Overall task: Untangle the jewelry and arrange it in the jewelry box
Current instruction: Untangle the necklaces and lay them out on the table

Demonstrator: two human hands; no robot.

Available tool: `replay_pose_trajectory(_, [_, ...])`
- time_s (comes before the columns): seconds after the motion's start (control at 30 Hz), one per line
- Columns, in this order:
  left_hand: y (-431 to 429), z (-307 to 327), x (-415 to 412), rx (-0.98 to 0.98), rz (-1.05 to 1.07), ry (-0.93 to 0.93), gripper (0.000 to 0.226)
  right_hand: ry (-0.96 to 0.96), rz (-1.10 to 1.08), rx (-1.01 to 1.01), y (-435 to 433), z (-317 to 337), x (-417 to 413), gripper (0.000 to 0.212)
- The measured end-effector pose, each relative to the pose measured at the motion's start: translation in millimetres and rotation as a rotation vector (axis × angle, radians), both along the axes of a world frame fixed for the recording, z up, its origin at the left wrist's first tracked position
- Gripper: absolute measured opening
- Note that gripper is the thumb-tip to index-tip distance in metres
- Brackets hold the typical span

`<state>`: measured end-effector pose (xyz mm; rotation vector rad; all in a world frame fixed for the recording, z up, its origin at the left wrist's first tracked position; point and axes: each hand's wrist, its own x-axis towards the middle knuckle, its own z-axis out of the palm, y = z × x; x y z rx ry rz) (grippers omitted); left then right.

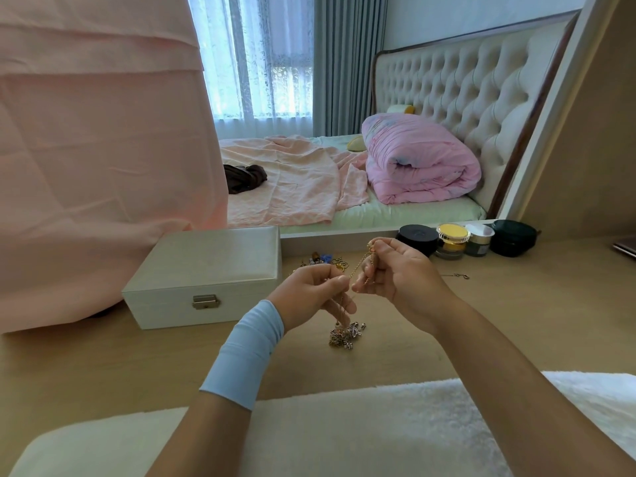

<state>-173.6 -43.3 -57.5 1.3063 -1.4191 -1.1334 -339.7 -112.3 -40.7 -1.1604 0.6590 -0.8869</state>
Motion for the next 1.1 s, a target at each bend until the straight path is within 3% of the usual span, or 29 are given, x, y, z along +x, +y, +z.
replay_pose_trajectory(0.07, [2.1,0.1,-0.2,0.063,-0.017,0.02,0.02,-0.027,0.022,0.041,1.3,-0.5,0.6,0.011])
replay_pose_trajectory(0.2, [4.3,0.0,5.5,0.145,-0.051,-0.081,0.024,0.153,0.018,-0.043,0.6,-2.3,-3.9,0.011])
replay_pose_trajectory(0.33, [5.2,-2.5,13.2,0.15,-0.042,-0.24,0.005,0.267,0.036,-0.13,-1.9,-1.7,-7.9,0.013])
replay_pose_trajectory(0.5, [3.6,-7.4,22.3,0.126,0.064,-0.447,0.011,0.536,0.002,-0.45,-2.0,-1.3,-12.4,0.014])
replay_pose_trajectory(0.63, [4.1,-4.7,23.5,0.104,0.124,-0.428,0.012,0.77,0.01,-0.635,-5.6,-4.6,-17.1,0.013])
replay_pose_trajectory(0.77, [6.7,1.9,20.3,0.112,0.094,-0.423,0.011,0.946,0.113,-0.631,-5.6,-2.4,-20.5,0.014])
replay_pose_trajectory(0.9, [13.8,12.0,18.7,0.295,-0.071,-0.384,0.007,1.12,0.462,-0.489,-2.6,5.7,-27.8,0.011])
replay_pose_trajectory(1.0, [18.8,12.7,10.4,0.423,-0.175,-0.562,0.008,1.236,0.648,-0.38,1.5,4.5,-28.7,0.008])
replay_pose_trajectory(1.1, [24.8,6.4,-0.8,0.387,-0.206,-0.798,0.014,1.328,0.683,-0.448,5.6,1.4,-24.7,0.005])
